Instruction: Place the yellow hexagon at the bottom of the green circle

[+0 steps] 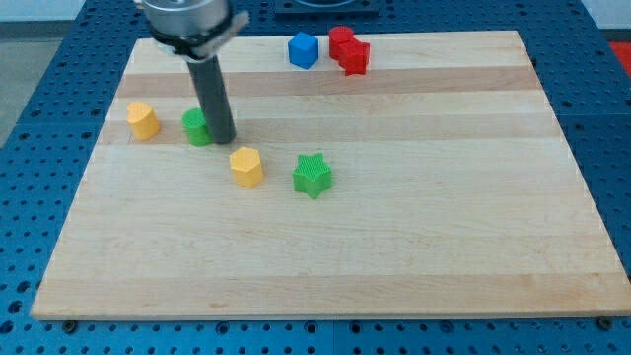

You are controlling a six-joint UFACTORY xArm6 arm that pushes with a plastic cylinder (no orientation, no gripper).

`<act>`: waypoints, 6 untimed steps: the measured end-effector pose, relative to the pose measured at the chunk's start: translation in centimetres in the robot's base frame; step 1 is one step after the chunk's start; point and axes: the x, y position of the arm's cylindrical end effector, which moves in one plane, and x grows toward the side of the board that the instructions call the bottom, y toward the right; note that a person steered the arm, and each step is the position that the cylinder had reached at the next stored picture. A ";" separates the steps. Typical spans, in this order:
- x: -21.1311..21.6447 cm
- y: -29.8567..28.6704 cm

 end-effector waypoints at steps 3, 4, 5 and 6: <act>-2.6 -2.4; -3.4 -1.9; -4.2 -6.1; -4.2 -7.9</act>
